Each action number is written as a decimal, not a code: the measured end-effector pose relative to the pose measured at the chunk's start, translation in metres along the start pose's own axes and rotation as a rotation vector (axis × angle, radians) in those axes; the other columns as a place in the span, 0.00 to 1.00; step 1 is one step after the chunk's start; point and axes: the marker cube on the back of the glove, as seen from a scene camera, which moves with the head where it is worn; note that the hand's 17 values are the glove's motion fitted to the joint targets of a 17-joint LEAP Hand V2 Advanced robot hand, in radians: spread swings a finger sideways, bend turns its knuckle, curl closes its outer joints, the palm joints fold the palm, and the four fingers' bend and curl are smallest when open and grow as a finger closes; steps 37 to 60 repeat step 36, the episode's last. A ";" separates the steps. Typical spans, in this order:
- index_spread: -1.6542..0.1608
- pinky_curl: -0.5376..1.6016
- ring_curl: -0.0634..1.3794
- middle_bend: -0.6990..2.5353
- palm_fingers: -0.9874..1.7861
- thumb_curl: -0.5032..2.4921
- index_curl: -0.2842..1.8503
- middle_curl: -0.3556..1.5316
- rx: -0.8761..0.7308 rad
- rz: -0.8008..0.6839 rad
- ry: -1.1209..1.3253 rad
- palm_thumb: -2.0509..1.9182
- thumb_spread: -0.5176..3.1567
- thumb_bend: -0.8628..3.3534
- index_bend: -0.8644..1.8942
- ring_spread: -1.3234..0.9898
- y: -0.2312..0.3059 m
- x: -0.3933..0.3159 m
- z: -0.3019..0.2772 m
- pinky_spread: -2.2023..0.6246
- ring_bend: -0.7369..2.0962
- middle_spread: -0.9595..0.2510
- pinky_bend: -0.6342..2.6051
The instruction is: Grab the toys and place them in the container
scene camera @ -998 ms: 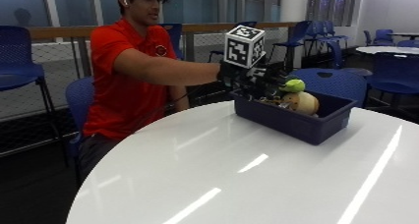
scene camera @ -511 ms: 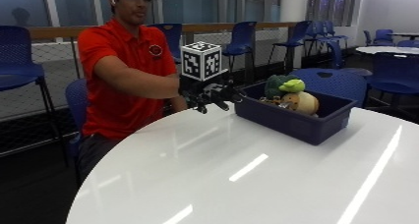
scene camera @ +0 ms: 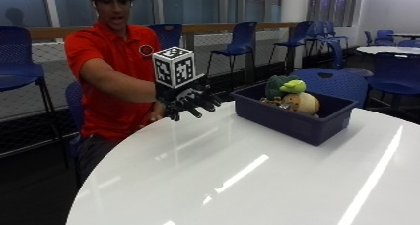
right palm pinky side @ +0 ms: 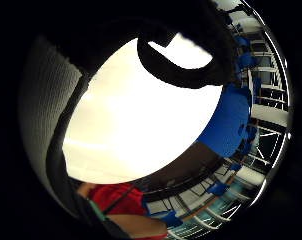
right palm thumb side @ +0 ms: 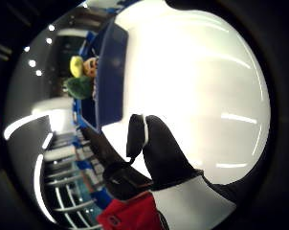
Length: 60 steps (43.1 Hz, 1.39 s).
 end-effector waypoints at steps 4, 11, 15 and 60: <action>0.72 0.39 0.23 0.26 0.30 0.26 0.26 0.31 0.024 0.008 -0.006 0.51 0.47 0.20 0.37 0.58 0.007 0.008 -0.008 0.82 0.32 0.76 0.48; 0.72 0.40 0.22 0.26 0.30 0.26 0.26 0.31 0.059 0.013 -0.021 0.51 0.47 0.20 0.37 0.58 0.020 0.013 -0.017 0.82 0.32 0.76 0.48; 0.72 0.40 0.22 0.26 0.30 0.26 0.26 0.31 0.062 0.019 -0.022 0.51 0.47 0.20 0.37 0.57 0.026 0.012 -0.016 0.82 0.32 0.76 0.48; 0.72 0.40 0.21 0.26 0.30 0.26 0.26 0.31 0.072 0.022 0.109 0.51 0.48 0.20 0.37 0.57 0.039 0.006 -0.006 0.82 0.32 0.75 0.47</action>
